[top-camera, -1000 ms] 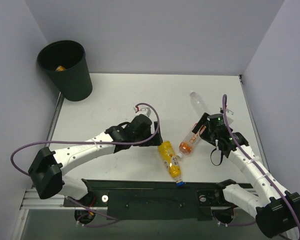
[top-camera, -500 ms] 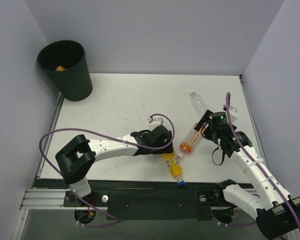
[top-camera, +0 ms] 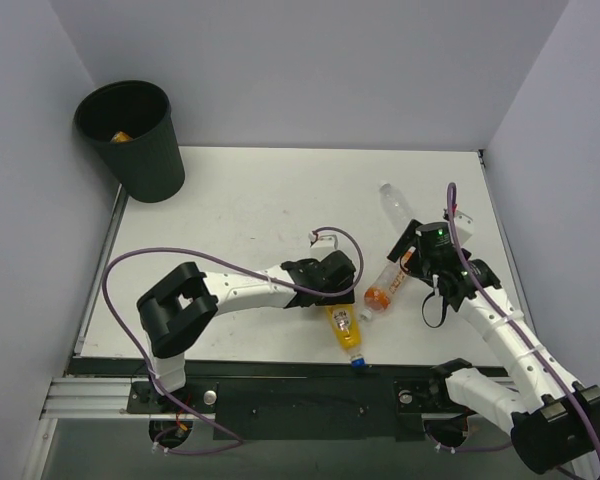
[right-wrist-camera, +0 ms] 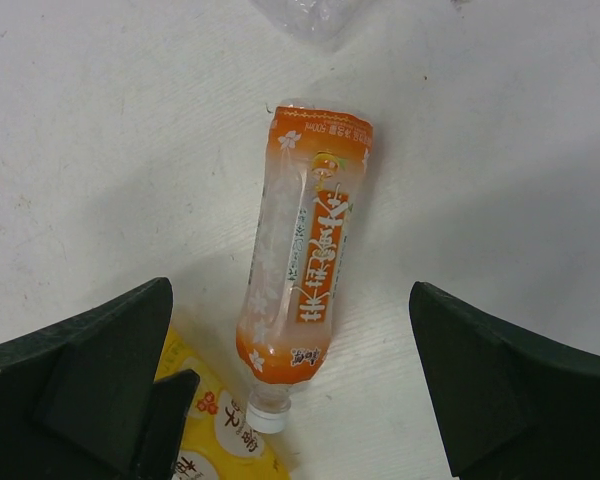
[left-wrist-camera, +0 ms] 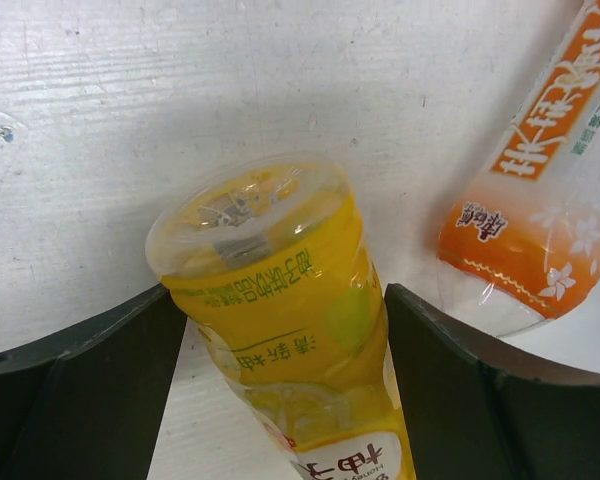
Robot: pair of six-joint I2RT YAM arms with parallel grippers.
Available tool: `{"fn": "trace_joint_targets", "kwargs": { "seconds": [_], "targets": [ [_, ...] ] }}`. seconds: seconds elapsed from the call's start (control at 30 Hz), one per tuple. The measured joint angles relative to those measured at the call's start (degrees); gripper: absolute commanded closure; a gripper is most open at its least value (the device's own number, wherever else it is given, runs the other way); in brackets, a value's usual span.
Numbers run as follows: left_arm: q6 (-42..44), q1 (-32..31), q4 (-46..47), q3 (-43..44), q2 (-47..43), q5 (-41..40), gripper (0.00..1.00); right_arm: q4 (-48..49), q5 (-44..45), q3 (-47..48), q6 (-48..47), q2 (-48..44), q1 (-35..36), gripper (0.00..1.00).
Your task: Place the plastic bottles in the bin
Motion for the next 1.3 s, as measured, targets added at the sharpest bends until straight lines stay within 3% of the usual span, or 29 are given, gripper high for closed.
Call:
{"fn": "trace_joint_targets", "kwargs": {
  "seconds": [0.23,0.5,0.8,1.03,1.3],
  "targets": [
    [1.6,1.4,-2.3,1.2,-0.7,-3.2,0.47,0.0,0.0,0.0,-0.6,1.1,0.0,0.0],
    [8.5,11.7,-8.0,1.2,-9.8,-9.1,0.51,0.8,-0.4,0.0,-0.7,3.0,0.0,0.0],
    [25.5,26.0,-9.2,8.9,-24.3,-14.4,0.57,2.9,-0.3,-2.3,-0.7,5.7,0.0,0.0],
    [40.5,35.5,-3.2,15.9,-30.1,-18.4,0.58,3.9,-0.7,-4.0,-0.3,9.6,0.0,0.0],
    [55.1,46.2,9.9,20.8,-29.6,-20.6,0.63,4.5,-2.0,-2.1,-0.2,14.4,0.0,0.0]
  ]
}}
